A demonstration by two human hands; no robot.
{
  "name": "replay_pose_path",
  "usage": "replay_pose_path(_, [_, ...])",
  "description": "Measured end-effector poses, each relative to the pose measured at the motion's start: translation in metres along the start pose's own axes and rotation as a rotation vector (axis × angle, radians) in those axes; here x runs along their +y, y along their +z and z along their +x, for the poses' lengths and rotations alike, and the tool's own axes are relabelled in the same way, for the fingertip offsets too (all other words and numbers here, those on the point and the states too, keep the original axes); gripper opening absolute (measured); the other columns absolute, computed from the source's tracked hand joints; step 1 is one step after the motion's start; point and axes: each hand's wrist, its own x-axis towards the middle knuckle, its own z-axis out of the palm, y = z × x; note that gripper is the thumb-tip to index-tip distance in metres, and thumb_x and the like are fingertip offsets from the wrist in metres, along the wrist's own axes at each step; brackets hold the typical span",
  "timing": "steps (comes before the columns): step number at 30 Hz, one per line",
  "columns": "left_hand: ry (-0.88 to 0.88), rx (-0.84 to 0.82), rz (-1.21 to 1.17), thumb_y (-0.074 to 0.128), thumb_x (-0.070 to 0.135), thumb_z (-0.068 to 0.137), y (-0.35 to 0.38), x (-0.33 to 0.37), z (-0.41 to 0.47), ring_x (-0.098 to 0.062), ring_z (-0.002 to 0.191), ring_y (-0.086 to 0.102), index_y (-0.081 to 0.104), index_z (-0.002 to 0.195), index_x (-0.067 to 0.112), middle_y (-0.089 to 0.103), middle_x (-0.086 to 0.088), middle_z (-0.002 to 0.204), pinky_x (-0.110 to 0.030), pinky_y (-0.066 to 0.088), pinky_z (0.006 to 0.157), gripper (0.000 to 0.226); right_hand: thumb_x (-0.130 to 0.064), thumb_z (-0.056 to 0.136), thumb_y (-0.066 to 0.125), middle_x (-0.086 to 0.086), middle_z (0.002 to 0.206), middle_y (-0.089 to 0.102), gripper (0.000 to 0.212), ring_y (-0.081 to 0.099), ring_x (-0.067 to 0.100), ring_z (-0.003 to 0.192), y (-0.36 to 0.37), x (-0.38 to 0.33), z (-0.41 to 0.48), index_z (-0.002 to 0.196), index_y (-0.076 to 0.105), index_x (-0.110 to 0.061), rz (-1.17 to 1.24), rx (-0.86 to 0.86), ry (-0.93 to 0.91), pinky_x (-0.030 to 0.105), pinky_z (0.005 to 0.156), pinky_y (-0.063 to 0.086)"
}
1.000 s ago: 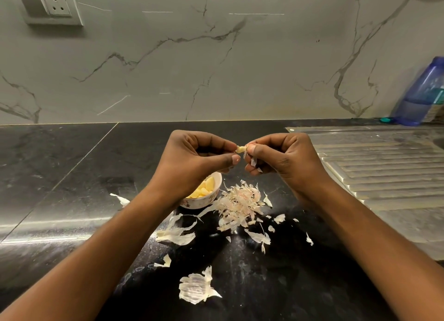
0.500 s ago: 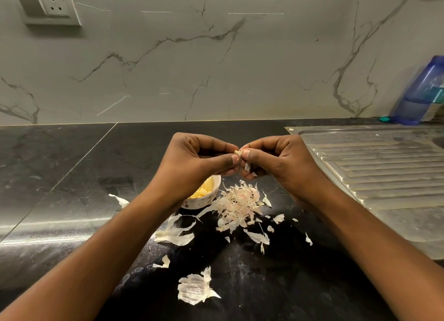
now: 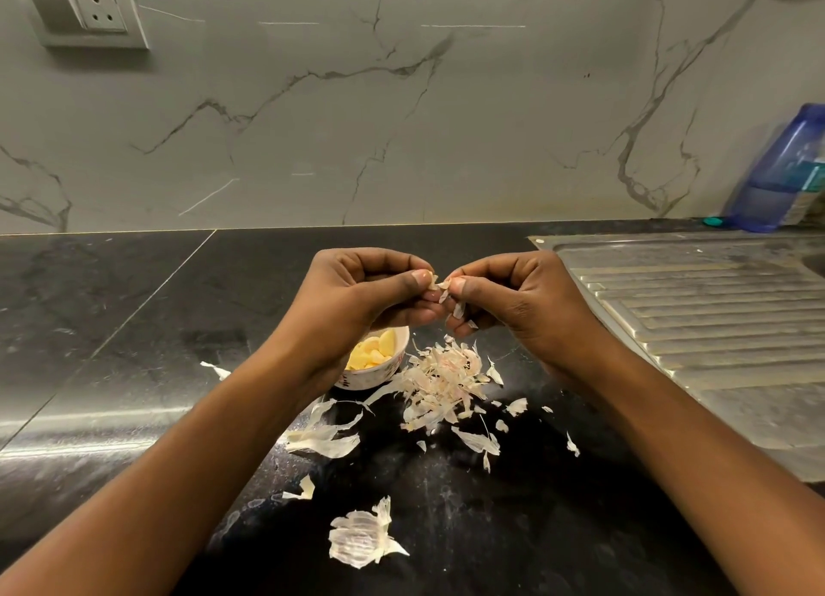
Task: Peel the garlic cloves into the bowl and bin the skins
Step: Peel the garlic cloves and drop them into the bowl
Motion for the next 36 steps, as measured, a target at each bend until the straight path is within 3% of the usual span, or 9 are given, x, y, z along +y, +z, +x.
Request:
replay_pose_path(10, [-0.048,0.014,-0.076,0.067,0.004,0.092,-0.004,0.005,0.002,-0.03,0.08,0.08,0.073,0.109,-0.001,0.078,-0.025,0.096,-0.027,0.065,0.065,0.018,-0.004,0.098,0.07,0.016,0.081,0.077,0.01,0.075,0.028,0.069,-0.002,-0.003,0.001,0.095,0.079,-0.003,0.055,0.058,-0.006,0.033,0.066,0.063])
replay_pose_path(18, [0.006,0.008,0.135,0.074,0.01,0.088,-0.012,0.007,0.002,-0.031,0.081,0.079,0.075,0.107,0.002,0.08,-0.016,0.097,-0.028,0.064,0.064,0.02,-0.009,0.088,0.084,0.006,0.089,0.081,0.013,0.079,0.022,0.081,-0.012,-0.004,-0.001,0.1,0.081,-0.008,-0.099,-0.029,-0.008,0.031,0.071,0.064])
replay_pose_path(22, [0.025,-0.03,0.247,0.076,0.009,0.089,-0.012,0.004,0.003,-0.024,0.069,0.074,0.079,0.101,0.003,0.079,-0.015,0.091,-0.026,0.061,0.059,0.014,0.003,0.095,0.073,0.004,0.097,0.083,0.022,0.08,0.021,0.093,-0.02,-0.005,0.0,0.112,0.079,-0.009,-0.146,-0.113,0.019,0.036,0.081,0.066])
replay_pose_path(26, [0.0,-0.072,0.284,0.075,0.008,0.09,-0.01,0.002,0.002,-0.022,0.065,0.07,0.08,0.101,0.005,0.079,-0.013,0.09,-0.024,0.058,0.055,0.012,0.012,0.098,0.058,0.005,0.099,0.083,0.031,0.08,0.024,0.093,-0.022,-0.008,-0.001,0.112,0.078,-0.007,-0.158,-0.138,0.016,0.035,0.075,0.064])
replay_pose_path(31, [-0.019,-0.095,0.287,0.074,0.007,0.092,-0.009,0.002,0.001,-0.021,0.065,0.071,0.079,0.102,0.005,0.079,-0.012,0.088,-0.023,0.058,0.055,0.012,0.002,0.101,0.063,0.01,0.102,0.082,0.02,0.08,0.03,0.094,-0.019,-0.009,-0.001,0.115,0.075,-0.003,-0.049,-0.157,0.035,0.04,0.076,0.066])
replay_pose_path(36, [-0.019,-0.122,0.306,0.074,0.008,0.091,-0.008,0.002,0.001,-0.023,0.069,0.074,0.078,0.104,0.005,0.079,-0.012,0.09,-0.025,0.06,0.056,0.014,-0.005,0.092,0.077,0.012,0.099,0.082,0.024,0.08,0.029,0.09,-0.016,-0.01,-0.001,0.116,0.074,-0.005,0.038,-0.14,0.056,0.037,0.074,0.066])
